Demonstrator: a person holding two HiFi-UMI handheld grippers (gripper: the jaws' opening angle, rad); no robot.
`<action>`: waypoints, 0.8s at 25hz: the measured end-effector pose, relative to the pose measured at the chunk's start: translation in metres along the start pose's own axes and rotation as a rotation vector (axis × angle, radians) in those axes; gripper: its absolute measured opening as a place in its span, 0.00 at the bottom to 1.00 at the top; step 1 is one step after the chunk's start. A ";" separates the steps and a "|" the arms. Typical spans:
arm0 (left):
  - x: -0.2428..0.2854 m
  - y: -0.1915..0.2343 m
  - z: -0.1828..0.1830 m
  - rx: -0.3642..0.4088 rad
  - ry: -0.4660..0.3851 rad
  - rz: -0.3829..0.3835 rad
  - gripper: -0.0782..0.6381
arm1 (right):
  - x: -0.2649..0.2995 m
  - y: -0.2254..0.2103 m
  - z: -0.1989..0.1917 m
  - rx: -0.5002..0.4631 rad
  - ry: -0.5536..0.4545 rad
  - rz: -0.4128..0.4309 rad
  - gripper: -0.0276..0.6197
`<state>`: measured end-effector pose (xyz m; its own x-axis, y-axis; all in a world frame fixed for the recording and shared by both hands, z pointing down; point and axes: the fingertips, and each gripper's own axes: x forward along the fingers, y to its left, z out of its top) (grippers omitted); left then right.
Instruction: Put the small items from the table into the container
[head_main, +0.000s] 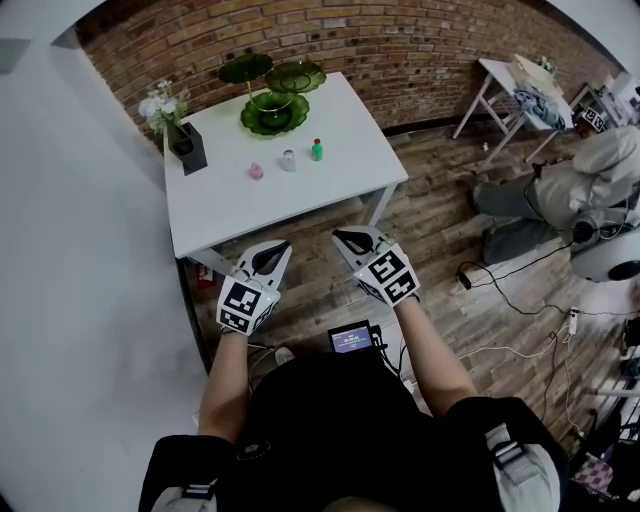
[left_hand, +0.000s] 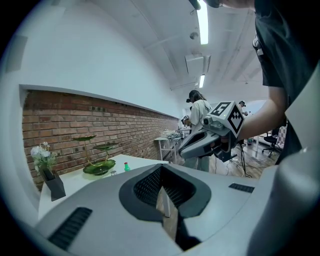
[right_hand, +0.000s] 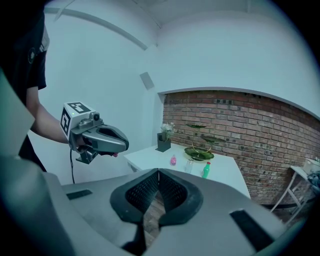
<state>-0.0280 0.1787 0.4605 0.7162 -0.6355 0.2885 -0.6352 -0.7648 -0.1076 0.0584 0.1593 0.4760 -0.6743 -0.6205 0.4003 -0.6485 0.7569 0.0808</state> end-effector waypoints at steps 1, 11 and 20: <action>0.002 -0.002 0.000 -0.002 0.001 0.003 0.12 | -0.002 -0.002 -0.003 0.002 0.001 0.004 0.07; 0.015 -0.016 0.001 -0.044 0.015 0.093 0.12 | -0.018 -0.029 -0.032 0.040 0.002 0.049 0.07; 0.012 -0.007 -0.015 -0.082 0.040 0.137 0.12 | -0.009 -0.032 -0.051 0.079 0.033 0.077 0.07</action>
<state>-0.0189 0.1782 0.4794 0.6103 -0.7271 0.3145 -0.7487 -0.6591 -0.0710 0.1031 0.1507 0.5164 -0.7125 -0.5528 0.4322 -0.6216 0.7830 -0.0233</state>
